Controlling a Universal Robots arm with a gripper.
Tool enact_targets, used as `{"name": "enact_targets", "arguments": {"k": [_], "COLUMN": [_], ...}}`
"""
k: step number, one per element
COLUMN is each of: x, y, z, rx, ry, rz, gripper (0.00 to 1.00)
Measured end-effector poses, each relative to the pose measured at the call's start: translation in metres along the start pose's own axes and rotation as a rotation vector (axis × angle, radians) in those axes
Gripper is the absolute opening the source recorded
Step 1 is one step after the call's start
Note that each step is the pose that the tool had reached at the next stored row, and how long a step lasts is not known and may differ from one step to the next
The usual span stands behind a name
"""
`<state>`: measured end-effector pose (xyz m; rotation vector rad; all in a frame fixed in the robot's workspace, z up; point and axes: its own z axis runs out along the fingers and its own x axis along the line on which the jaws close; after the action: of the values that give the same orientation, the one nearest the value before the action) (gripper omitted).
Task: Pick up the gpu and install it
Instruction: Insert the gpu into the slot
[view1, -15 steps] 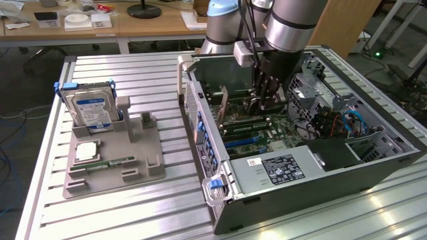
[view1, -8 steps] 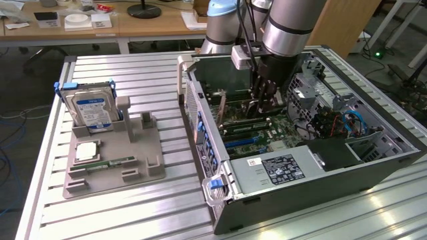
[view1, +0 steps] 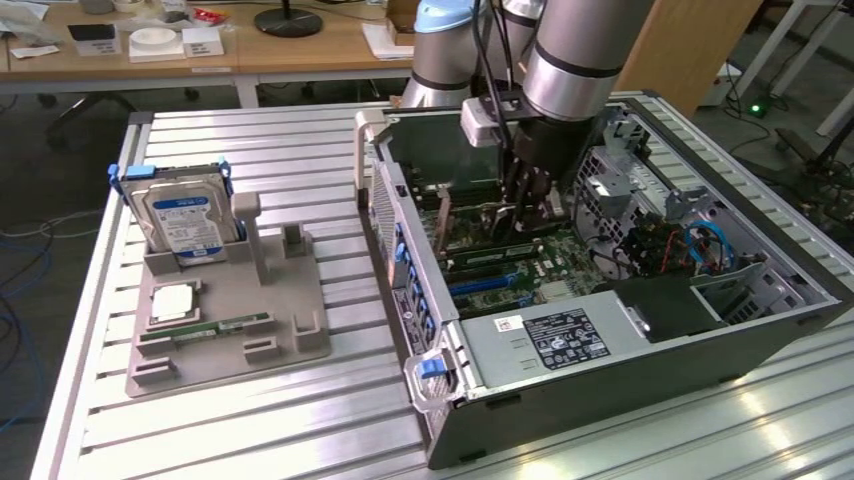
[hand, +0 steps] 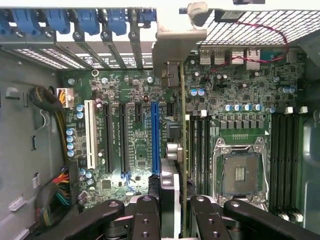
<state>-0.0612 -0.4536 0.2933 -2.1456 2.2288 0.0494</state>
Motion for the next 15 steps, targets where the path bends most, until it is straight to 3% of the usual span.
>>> {"name": "enact_targets", "arguments": {"k": [12, 15], "x": [0.002, 0.002], "y": [0.003, 0.003], "z": [0.0101, 0.0122], "rx": [0.0001, 0.0004], "ry": [0.0011, 0.0116], "rz": [0.0, 0.0], "gripper": [0.28, 0.28]}}
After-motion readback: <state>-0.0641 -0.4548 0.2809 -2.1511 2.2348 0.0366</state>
